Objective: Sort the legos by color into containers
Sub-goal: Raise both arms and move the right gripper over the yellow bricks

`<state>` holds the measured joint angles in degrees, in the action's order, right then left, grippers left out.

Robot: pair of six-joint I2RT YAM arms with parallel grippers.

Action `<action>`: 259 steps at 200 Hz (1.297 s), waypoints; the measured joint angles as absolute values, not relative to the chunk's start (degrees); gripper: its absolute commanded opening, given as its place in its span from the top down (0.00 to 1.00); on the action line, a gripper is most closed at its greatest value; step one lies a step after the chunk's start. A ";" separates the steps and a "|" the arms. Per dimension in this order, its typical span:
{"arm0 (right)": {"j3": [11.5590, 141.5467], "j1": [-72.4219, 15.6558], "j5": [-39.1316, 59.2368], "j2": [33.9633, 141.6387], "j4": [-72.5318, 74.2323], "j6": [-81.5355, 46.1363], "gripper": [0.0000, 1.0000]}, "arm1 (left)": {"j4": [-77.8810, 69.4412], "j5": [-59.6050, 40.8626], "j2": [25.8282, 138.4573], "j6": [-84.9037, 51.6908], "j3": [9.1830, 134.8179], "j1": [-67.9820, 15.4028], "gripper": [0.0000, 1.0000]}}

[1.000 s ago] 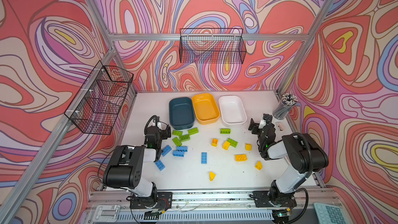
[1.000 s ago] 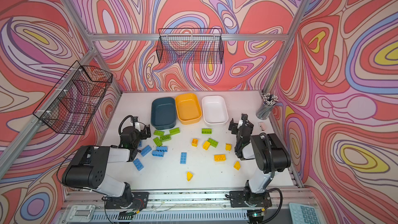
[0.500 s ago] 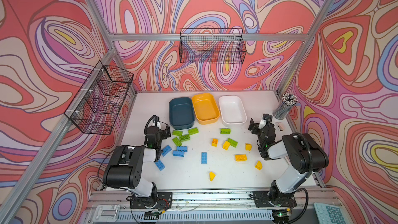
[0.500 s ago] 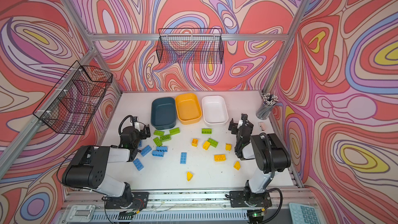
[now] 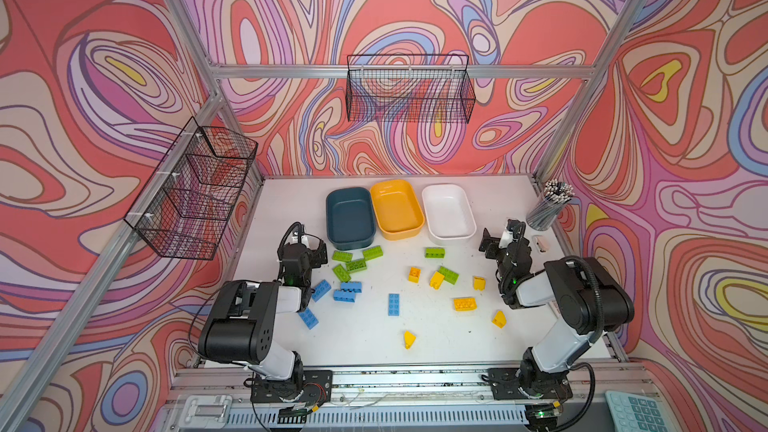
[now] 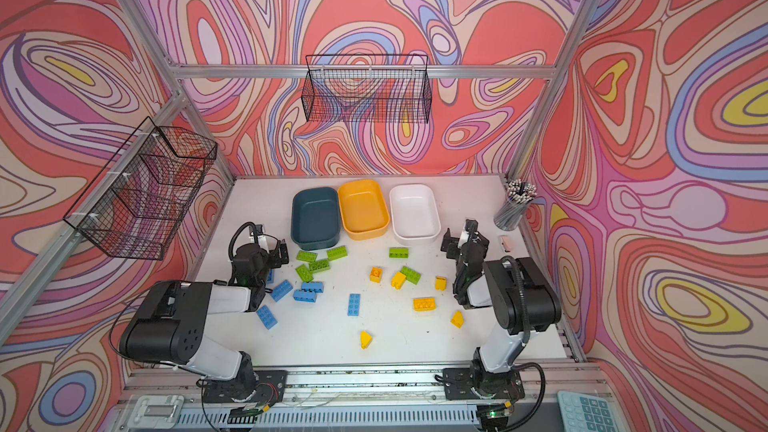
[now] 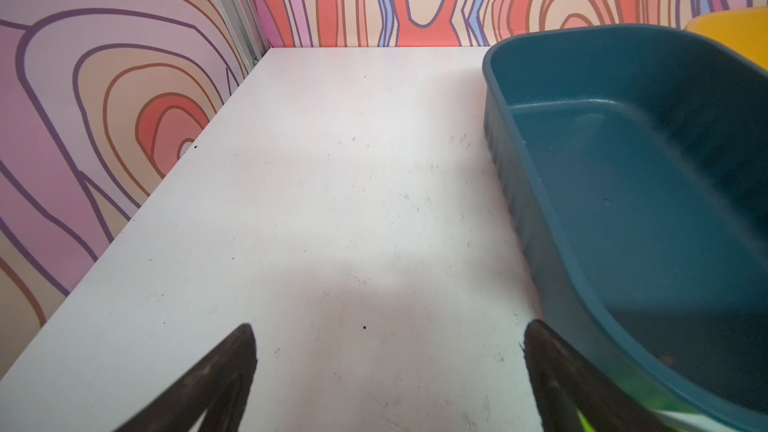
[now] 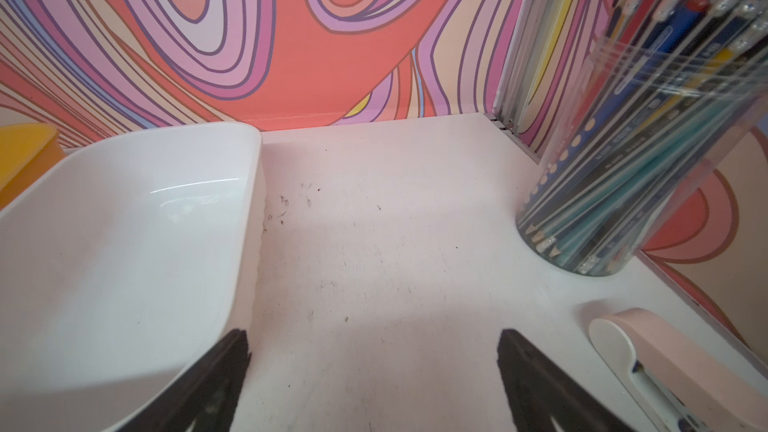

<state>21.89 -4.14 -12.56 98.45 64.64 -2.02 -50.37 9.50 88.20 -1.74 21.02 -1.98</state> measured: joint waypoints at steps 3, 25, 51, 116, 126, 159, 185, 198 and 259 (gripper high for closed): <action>21.89 -4.14 -12.56 98.45 64.64 -2.02 0.02 | -50.37 9.50 88.20 -1.74 21.02 -1.98 0.00; 21.80 -4.14 -12.36 98.37 64.75 -1.87 0.02 | -50.41 9.72 88.20 -1.74 21.02 -1.98 0.00; 21.50 -5.08 -12.93 92.73 59.42 -1.32 0.02 | -48.75 11.62 86.54 -2.35 20.99 -2.13 0.00; 34.79 -13.91 -18.57 72.71 27.59 -8.69 0.02 | -20.82 22.81 68.95 -7.79 36.91 -7.75 0.00; 35.90 -15.84 -18.65 71.53 23.35 -9.28 0.03 | -14.87 23.94 65.89 -10.98 40.91 -7.79 0.00; 37.80 -23.18 -18.22 68.62 11.09 -11.46 0.03 | -1.89 22.52 54.28 -19.44 48.29 -7.81 0.00; 37.80 -29.45 -17.41 67.83 4.19 -13.41 0.10 | 4.64 19.99 46.02 -23.75 48.23 -7.84 0.00; 37.80 -32.38 -17.06 68.05 1.61 -14.20 0.13 | 7.14 18.76 43.18 -24.91 47.20 -7.84 0.00; 44.62 -42.37 -9.96 80.20 -5.52 -12.99 0.02 | 17.43 12.71 41.23 -25.50 45.01 -7.84 0.00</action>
<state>44.62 -42.37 -9.96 80.20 -5.52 -12.99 17.43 12.71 41.23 -25.50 45.01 -7.84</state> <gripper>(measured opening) 0.981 0.999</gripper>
